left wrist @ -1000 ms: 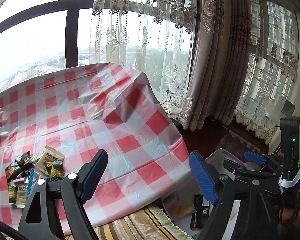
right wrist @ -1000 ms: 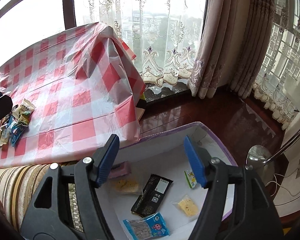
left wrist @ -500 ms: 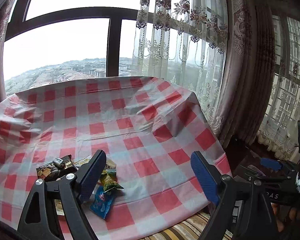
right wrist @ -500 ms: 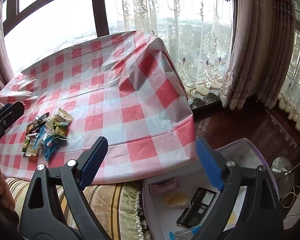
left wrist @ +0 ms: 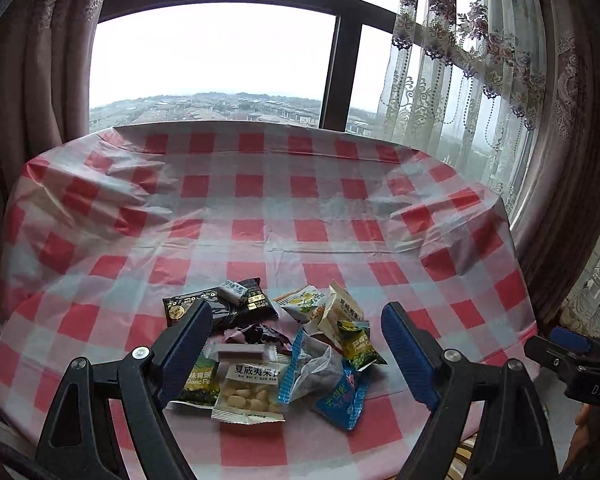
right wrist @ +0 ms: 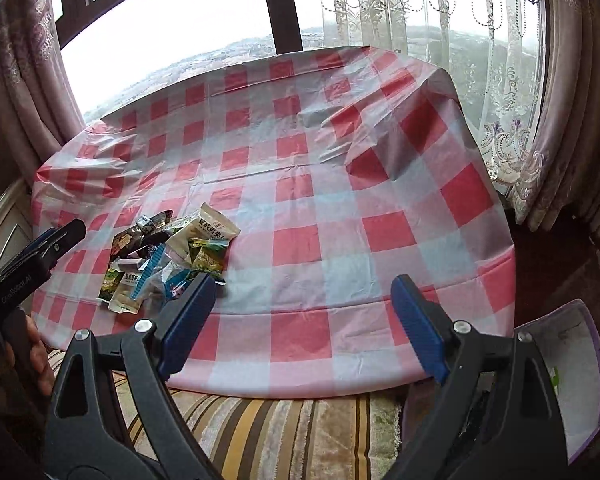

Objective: Organize snacks
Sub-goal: 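Return both open tools to the snack pile on the table, then grasp the green garlic pea bag with the right tool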

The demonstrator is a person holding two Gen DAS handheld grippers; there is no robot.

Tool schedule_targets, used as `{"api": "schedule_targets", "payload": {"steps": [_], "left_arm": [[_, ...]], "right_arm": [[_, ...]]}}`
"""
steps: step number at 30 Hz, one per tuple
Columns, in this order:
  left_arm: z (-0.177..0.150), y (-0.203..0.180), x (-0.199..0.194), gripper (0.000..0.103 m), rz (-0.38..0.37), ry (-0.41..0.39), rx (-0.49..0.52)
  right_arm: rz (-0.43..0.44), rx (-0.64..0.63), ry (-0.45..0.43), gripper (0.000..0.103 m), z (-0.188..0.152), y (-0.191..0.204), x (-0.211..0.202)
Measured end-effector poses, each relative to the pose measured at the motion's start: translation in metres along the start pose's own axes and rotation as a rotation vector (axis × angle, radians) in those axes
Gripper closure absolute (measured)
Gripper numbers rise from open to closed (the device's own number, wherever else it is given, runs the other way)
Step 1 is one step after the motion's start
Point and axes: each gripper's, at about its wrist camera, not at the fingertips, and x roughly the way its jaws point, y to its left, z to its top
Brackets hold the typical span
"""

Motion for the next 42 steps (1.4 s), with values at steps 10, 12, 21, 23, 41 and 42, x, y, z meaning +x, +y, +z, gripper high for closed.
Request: {"api": "schedule_targets", "payload": {"steps": [10, 12, 21, 23, 41, 42], "left_arm": [[-0.017, 0.065, 0.034, 0.028, 0.036, 0.208, -0.170], [-0.022, 0.074, 0.042, 0.036, 0.046, 0.253, -0.199], [-0.036, 0.093, 0.067, 0.040, 0.060, 0.363, -0.240], [-0.038, 0.097, 0.073, 0.040, 0.061, 0.386, -0.252], [-0.045, 0.088, 0.100, 0.052, 0.128, 0.440, -0.142], [-0.045, 0.088, 0.100, 0.058, 0.138, 0.437, -0.136]], "right_arm": [[0.053, -0.026, 0.060, 0.012, 0.008, 0.036, 0.041], [0.055, -0.032, 0.071, 0.012, 0.009, 0.041, 0.049], [0.070, -0.064, 0.146, 0.020, 0.008, 0.065, 0.090], [0.075, -0.066, 0.164, 0.021, 0.008, 0.069, 0.098], [0.097, -0.074, 0.291, 0.045, 0.005, 0.083, 0.153], [0.097, -0.071, 0.302, 0.047, 0.004, 0.083, 0.156]]}}
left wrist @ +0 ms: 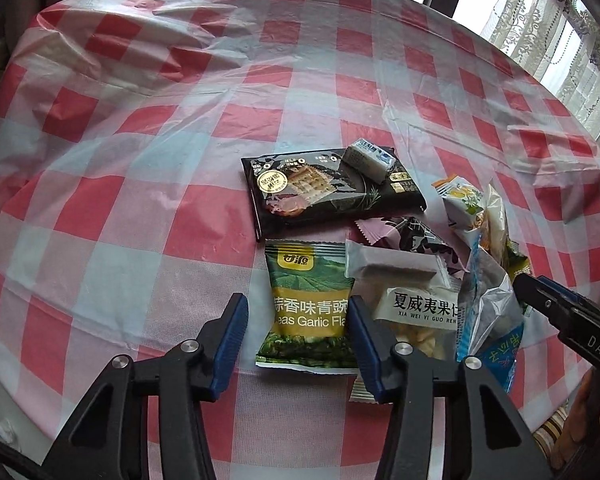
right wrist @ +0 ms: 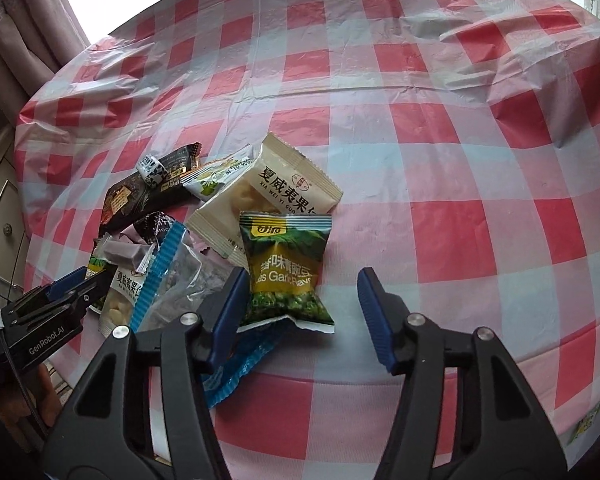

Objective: Organize snacks
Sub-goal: 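Grasp the green garlic pea bag with the right tool, then carry the green pea bag to the white box and release it with the right tool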

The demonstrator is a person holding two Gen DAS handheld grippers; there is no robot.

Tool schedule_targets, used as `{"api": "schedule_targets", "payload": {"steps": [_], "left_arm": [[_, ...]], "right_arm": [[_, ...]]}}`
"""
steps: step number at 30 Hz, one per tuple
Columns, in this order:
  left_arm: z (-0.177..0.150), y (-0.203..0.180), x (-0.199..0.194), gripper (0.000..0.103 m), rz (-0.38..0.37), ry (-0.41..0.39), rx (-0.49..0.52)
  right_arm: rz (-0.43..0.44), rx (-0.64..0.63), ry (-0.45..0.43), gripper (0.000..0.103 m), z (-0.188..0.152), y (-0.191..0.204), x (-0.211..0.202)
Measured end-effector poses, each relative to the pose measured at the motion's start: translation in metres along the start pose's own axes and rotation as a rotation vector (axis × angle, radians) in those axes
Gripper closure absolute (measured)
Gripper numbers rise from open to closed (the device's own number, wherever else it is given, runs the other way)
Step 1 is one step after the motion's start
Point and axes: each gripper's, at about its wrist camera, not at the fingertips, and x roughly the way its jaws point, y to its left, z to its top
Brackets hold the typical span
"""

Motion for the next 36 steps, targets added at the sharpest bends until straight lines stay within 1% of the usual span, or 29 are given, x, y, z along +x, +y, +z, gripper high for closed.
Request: {"api": "schedule_targets", "payload": {"steps": [2, 5, 6, 8, 10, 16, 26, 36], "left_arm": [[0.000, 0.003, 0.000, 0.065, 0.013, -0.008, -0.007], [0.000, 0.005, 0.000, 0.066, 0.004, -0.013, -0.017], [0.000, 0.005, 0.000, 0.067, 0.004, -0.015, -0.019], [-0.001, 0.008, 0.000, 0.069, -0.005, -0.020, -0.034], [-0.001, 0.011, -0.001, 0.070, -0.019, -0.025, -0.053], [-0.003, 0.015, -0.005, 0.071, -0.022, -0.045, -0.081], [-0.005, 0.017, -0.020, 0.071, -0.012, -0.094, -0.097], [-0.009, 0.000, -0.047, 0.071, -0.028, -0.138, -0.053]], "right_arm": [[0.004, 0.005, 0.012, 0.049, -0.001, -0.001, 0.004], [-0.005, 0.001, 0.007, 0.052, 0.000, 0.000, 0.004], [-0.009, 0.001, 0.006, 0.057, 0.000, 0.000, 0.005], [-0.011, 0.008, 0.004, 0.061, 0.000, -0.001, 0.005], [-0.011, 0.009, 0.001, 0.062, 0.000, -0.002, 0.004], [-0.018, 0.011, -0.019, 0.066, -0.002, -0.002, -0.002], [-0.029, 0.002, -0.071, 0.066, -0.010, 0.001, -0.028], [-0.026, 0.016, -0.114, 0.066, -0.026, -0.007, -0.057]]}}
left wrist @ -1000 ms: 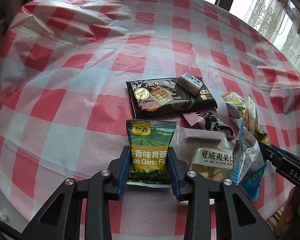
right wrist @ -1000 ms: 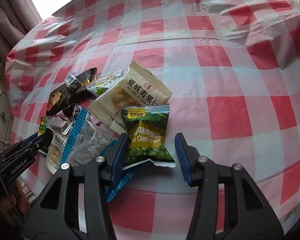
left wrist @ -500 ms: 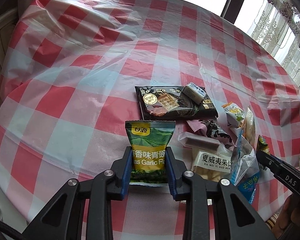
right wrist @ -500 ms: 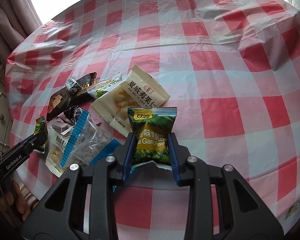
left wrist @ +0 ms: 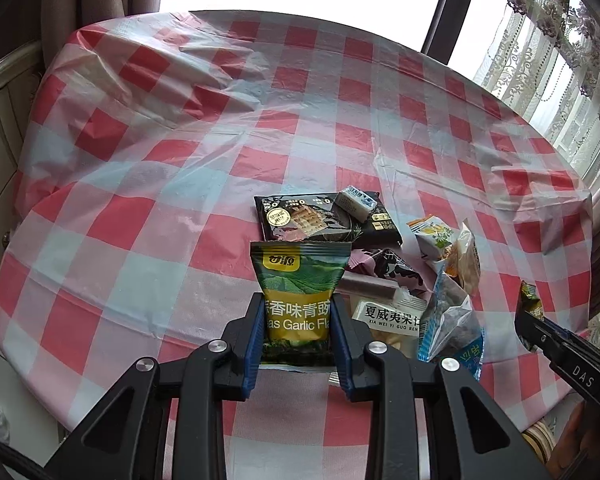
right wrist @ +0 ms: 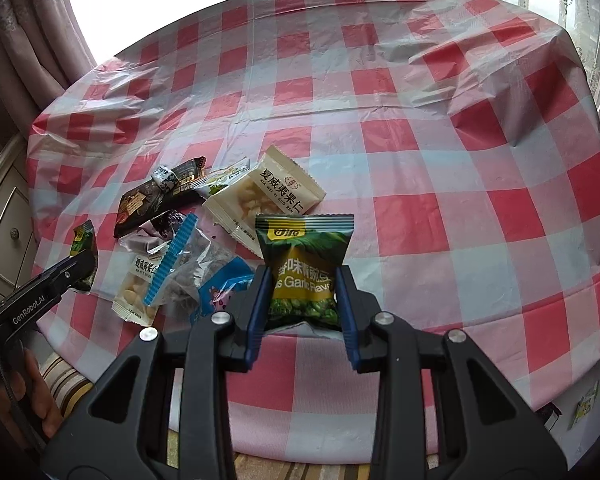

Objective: Organize snacks
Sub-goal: 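Carry the green pea bag to the white box and release it with the right tool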

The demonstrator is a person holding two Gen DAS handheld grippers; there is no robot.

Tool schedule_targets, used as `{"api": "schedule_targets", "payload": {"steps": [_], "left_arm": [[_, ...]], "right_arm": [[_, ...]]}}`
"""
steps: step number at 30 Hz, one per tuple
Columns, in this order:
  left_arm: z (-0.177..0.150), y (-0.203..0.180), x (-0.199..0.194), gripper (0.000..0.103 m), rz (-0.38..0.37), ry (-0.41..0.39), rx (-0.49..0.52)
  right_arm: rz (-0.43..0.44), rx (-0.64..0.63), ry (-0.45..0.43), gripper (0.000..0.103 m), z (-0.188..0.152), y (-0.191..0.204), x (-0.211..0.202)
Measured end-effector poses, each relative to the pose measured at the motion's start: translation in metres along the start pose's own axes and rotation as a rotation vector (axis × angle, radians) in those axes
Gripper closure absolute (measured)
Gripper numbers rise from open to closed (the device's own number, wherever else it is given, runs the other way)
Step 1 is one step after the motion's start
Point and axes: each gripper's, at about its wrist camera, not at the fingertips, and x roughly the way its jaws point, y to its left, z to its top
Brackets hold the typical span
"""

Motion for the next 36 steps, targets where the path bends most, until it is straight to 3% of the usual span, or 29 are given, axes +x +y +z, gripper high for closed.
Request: {"api": "schedule_targets", "payload": {"steps": [25, 36], "left_arm": [[-0.030, -0.103, -0.044, 0.071, -0.153, 0.000, 0.195], [-0.051, -0.159, -0.057, 0.071, -0.228, 0.024, 0.300]], "right_arm": [[-0.047, 0.078, -0.065, 0.066, -0.043, -0.062, -0.072], [-0.113, 0.177, -0.085, 0.066, -0.072, -0.122, -0.100]]}}
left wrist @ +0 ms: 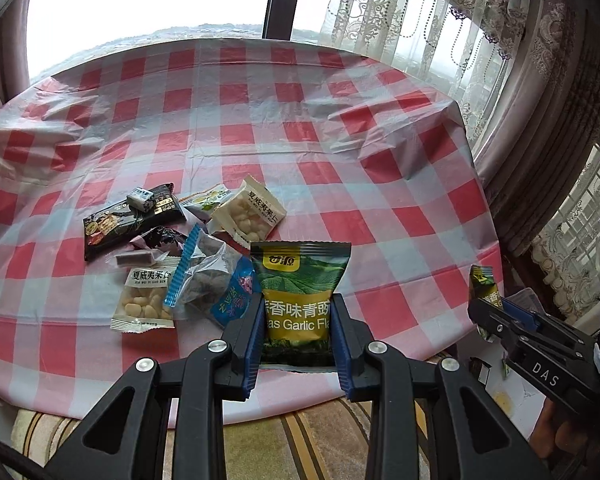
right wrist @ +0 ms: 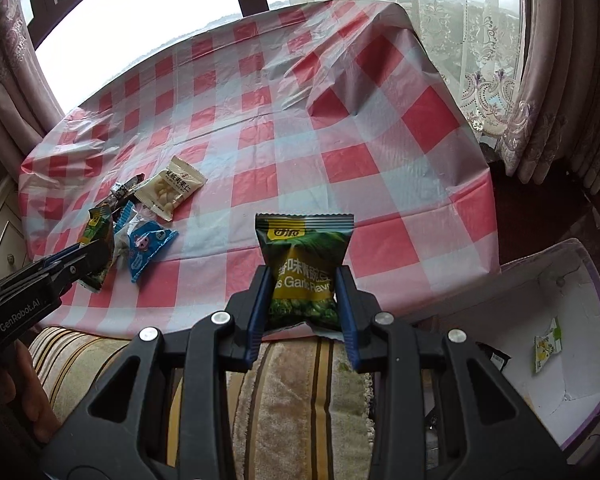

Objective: Organize snacks
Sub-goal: 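Carry the green pea bag to the white box and release it with the right tool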

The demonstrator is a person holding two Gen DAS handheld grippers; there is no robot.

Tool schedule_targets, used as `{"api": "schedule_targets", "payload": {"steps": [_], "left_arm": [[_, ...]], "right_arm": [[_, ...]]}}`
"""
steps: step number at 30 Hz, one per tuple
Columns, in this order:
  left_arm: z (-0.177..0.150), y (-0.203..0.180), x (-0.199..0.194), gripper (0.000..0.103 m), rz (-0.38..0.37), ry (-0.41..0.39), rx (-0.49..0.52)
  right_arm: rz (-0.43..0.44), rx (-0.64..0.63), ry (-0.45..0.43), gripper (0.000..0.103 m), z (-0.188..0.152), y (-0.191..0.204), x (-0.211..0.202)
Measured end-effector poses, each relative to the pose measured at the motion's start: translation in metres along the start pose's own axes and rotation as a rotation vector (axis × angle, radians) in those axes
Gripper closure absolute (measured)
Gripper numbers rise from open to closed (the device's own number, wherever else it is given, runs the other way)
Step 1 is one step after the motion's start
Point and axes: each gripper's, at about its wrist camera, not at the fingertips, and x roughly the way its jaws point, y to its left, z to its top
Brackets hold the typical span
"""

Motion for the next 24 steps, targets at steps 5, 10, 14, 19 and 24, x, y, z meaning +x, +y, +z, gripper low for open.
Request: {"api": "schedule_targets", "payload": {"steps": [5, 10, 14, 19, 24], "left_arm": [[-0.002, -0.036, 0.004, 0.071, -0.053, 0.020, 0.056], [-0.007, -0.077, 0.009, 0.071, -0.115, 0.045, 0.126], [-0.011, -0.106, 0.013, 0.071, -0.163, 0.069, 0.171], [-0.017, -0.139, 0.016, 0.071, -0.214, 0.095, 0.226], [-0.025, -0.163, 0.018, 0.071, -0.258, 0.124, 0.267]], "right_arm": [[-0.050, 0.067, -0.009, 0.066, -0.006, -0.041, -0.012], [-0.092, 0.117, -0.027, 0.066, -0.007, -0.075, -0.023], [-0.124, 0.147, -0.044, 0.066, -0.007, -0.097, -0.031], [-0.157, 0.177, -0.063, 0.066, -0.005, -0.120, -0.038], [-0.183, 0.200, -0.079, 0.065, -0.005, -0.135, -0.044]]}}
